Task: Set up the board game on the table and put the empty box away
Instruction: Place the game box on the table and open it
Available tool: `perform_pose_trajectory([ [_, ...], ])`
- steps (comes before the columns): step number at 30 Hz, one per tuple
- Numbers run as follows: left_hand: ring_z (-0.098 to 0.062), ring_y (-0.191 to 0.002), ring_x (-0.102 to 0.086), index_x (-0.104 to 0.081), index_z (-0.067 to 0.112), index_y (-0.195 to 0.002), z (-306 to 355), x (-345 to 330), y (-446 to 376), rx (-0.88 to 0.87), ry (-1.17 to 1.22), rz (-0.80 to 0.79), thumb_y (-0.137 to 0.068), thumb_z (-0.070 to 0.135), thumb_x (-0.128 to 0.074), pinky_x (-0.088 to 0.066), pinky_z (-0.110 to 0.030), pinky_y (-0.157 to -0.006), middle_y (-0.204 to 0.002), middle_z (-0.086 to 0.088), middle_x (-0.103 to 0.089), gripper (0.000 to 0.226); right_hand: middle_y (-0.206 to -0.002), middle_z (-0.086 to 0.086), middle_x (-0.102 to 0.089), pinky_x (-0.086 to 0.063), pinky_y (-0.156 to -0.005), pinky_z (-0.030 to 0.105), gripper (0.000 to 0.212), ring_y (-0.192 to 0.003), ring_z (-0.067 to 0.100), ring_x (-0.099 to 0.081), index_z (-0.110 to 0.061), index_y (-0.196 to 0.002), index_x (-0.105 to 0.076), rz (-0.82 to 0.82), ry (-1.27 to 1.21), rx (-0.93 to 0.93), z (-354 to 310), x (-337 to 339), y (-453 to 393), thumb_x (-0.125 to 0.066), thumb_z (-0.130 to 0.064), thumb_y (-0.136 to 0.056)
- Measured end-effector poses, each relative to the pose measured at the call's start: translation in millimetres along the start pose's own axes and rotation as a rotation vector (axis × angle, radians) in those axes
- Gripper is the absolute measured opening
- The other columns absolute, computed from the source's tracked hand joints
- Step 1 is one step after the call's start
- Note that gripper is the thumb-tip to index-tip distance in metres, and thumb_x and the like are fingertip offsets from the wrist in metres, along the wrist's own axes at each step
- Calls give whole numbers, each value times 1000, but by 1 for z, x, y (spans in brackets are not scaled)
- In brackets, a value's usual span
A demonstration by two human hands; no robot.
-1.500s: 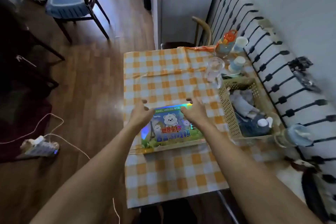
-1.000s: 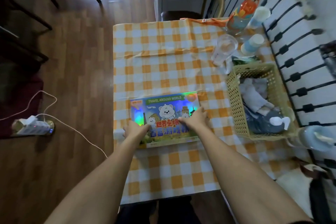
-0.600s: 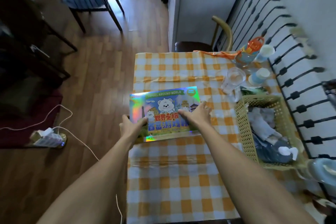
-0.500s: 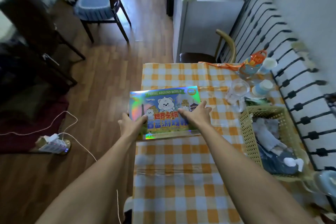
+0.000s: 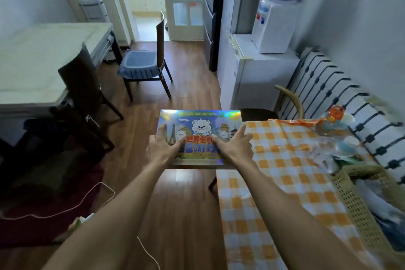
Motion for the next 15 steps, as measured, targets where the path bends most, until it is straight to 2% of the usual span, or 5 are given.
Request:
perform_pose_trajectory([
  [3, -37, -104, -59, -31, 38, -140, -20, 46, -24, -27, -57, 36, -75, 77, -57, -47, -43, -90, -111, -9, -48, 80, -132, 17, -36, -51, -89, 47, 108, -112, 40, -55, -35, -146, -6, -14, 3, 60, -50, -26, 11, -58, -84, -64],
  [7, -39, -113, -58, -30, 35, -147, -35, 89, -55, -38, -120, 53, -78, 77, -52, -47, -44, -93, -127, -11, -44, 84, -139, 18, -31, -47, -93, 46, 99, -117, 42, -53, -34, -148, -18, -58, 81, 98, -106, -48, 9, -52, -84, -70],
  [12, -40, -111, -58, -32, 32, -146, -46, 135, -97, -22, -128, 104, -80, 76, -52, -46, -44, -93, -124, -11, -45, 81, -140, 19, -32, -45, -97, 46, 108, -125, 41, -47, -30, -151, -18, -85, 82, 150, -173, -65, -5, -53, -87, -66],
  [15, -40, -114, -56, -31, 31, -147, -48, 152, -123, -14, -135, 119, -81, 75, -52, -45, -44, -95, -126, -12, -45, 82, -137, 17, -32, -46, -97, 47, 113, -121, 40, -50, -31, -150, -18, -100, 75, 171, -205, -75, -19, -51, -91, -60],
])
Point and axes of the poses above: each hand's wrist, its own y-axis away from the middle knuckle, its own x-axis out of the back of the hand, z = x × y, the point moved 10 cm from there along -y, towards the middle knuckle
